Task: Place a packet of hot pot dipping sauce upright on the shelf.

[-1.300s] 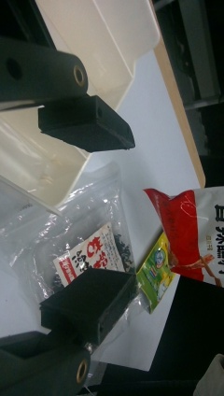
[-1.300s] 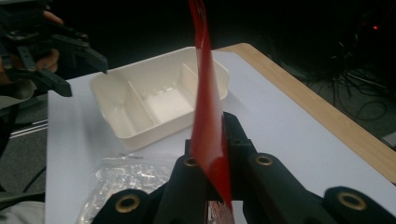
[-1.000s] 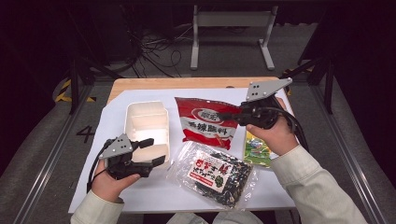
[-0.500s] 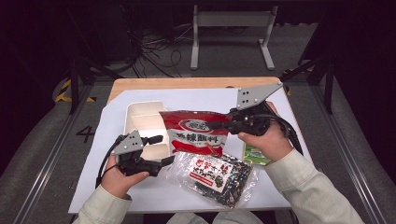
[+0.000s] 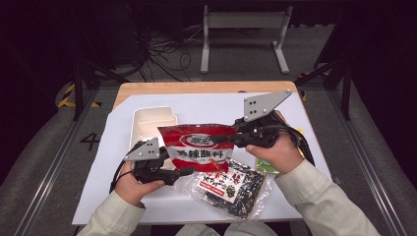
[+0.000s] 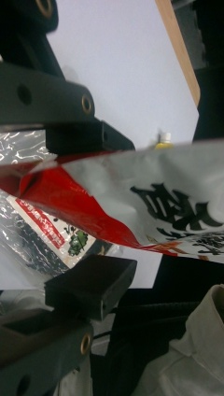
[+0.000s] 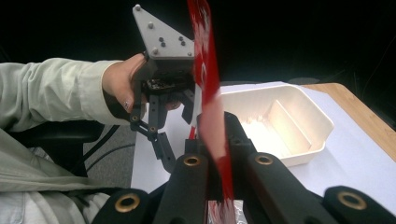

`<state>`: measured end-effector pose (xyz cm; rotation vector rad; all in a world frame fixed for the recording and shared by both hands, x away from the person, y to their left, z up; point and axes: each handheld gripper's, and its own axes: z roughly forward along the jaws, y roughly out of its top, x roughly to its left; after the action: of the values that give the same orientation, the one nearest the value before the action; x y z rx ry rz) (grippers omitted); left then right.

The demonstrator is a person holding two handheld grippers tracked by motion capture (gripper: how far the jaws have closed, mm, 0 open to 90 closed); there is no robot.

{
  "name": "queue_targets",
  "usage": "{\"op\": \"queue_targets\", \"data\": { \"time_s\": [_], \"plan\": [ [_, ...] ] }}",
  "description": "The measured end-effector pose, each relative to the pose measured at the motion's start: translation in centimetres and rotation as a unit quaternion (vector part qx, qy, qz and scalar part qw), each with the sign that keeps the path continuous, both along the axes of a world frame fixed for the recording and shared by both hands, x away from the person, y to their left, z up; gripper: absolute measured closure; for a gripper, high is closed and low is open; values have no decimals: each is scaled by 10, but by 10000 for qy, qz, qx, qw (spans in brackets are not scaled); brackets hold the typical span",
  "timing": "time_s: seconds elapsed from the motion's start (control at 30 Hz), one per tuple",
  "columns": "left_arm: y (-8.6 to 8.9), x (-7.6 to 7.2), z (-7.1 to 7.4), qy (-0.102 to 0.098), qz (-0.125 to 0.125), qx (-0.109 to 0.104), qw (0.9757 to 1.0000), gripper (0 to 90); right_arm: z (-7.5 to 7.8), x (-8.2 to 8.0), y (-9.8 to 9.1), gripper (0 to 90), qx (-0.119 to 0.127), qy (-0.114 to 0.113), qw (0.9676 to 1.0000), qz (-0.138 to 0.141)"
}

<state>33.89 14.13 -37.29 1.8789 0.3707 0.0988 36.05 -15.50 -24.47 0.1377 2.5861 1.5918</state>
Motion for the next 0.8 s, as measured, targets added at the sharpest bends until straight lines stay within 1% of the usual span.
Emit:
{"op": "queue_targets", "data": {
  "time_s": [0.03, 0.07, 0.1, 0.17, 0.3, 0.33, 0.37, 0.4, 0.43, 0.47, 0.53, 0.57, 0.67, 0.7, 0.73, 0.8],
  "plan": [
    [1, 0, 0, -7, -3, 65, 10000, 542, 0, 0, 0, 885, 11, 0, 10000, -6],
    [2, 0, 1, 245, -70, -26, 9997, 656, 0, 1, 0, 885, 35, -11, 10000, -35],
    [3, 1, 1, 276, -102, -30, 9996, 681, -1, 1, -1, 885, 45, -9, 10000, -44],
    [3, 1, 1, 257, -105, -34, 9996, 719, -1, 2, -1, 885, 55, -3, 10000, -59],
    [3, -1, 3, 430, -131, -80, 9990, 755, -1, 3, -3, 883, 87, -22, 9999, -129],
    [2, -2, 4, 429, -130, -59, 9990, 767, -1, 2, -4, 882, 95, -53, 9998, -185],
    [2, -2, 4, 429, -130, -59, 9990, 773, -1, 2, -4, 882, 95, -53, 9998, -185],
    [2, -3, 5, 480, -99, -74, 9988, 773, -1, 2, -4, 881, 99, -60, 9997, -204],
    [3, -3, 6, 485, -90, -87, 9987, 779, -1, 2, -5, 878, 124, -68, 9997, -218],
    [3, -3, 7, 519, -87, -108, 9986, 782, -1, 1, -5, 862, 163, -72, 9996, -232],
    [5, -2, 9, 506, -60, -87, 9987, 785, -1, 0, -7, 804, 222, -68, 9993, -297],
    [6, -1, 10, 491, -29, -39, 9988, 786, -2, 0, -9, 792, 227, -90, 9991, -334],
    [10, 1, 12, 459, 40, 3, 9989, 787, -4, -2, -16, 754, 245, -108, 9984, -506],
    [12, 1, 13, 472, 67, 32, 9989, 788, -6, -2, -21, 738, 303, -54, 9977, -605],
    [13, 2, 13, 433, 139, 49, 9990, 788, -7, -2, -25, 724, 333, -31, 9972, -676],
    [17, 4, 14, 434, 216, 59, 9988, 788, -13, -2, -35, 699, 337, -42, 9954, -895]
  ]
}}
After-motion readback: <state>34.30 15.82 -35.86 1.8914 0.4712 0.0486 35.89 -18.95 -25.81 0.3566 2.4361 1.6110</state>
